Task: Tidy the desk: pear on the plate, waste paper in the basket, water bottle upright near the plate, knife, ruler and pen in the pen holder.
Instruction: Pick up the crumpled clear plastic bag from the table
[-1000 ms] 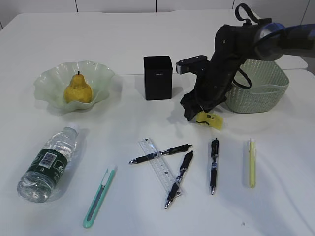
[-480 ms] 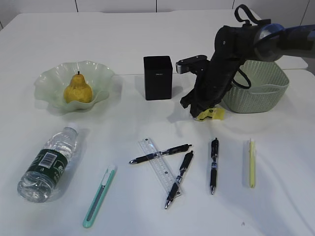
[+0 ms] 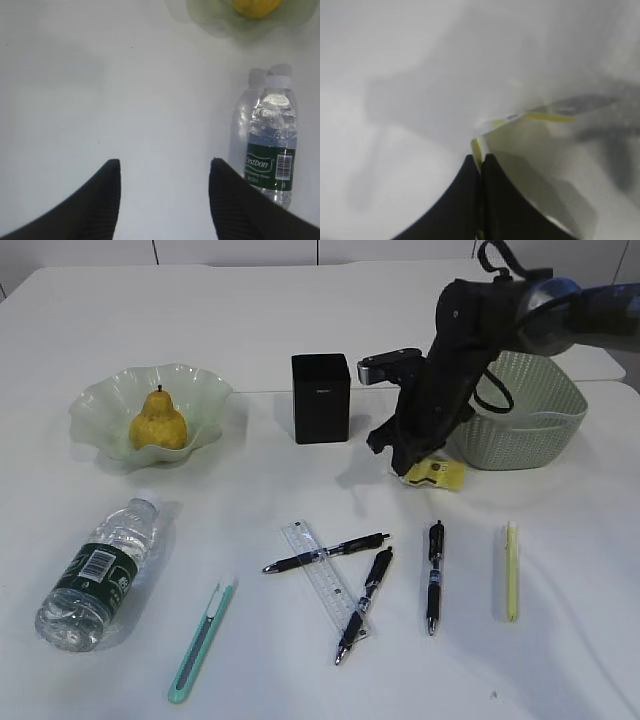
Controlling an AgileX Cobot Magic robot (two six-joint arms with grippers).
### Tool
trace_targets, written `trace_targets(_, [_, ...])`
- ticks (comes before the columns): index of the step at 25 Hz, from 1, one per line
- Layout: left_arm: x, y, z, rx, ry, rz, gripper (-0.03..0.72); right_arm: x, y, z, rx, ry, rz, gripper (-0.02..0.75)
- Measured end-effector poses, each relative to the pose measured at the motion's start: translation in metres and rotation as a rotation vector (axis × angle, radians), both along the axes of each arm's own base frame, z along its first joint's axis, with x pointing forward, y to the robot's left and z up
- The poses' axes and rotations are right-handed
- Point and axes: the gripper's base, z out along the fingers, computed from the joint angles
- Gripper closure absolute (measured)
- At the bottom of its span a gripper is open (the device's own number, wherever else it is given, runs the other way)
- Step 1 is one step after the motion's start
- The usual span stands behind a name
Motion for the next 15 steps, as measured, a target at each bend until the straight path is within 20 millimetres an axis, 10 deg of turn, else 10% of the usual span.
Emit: trace_targets(15, [0.001,-0.002,0.000,-0.026,-0.018,-0.005,0.295,0.019,0.005,0.106,0.087,-0.131,-0.144,0.723])
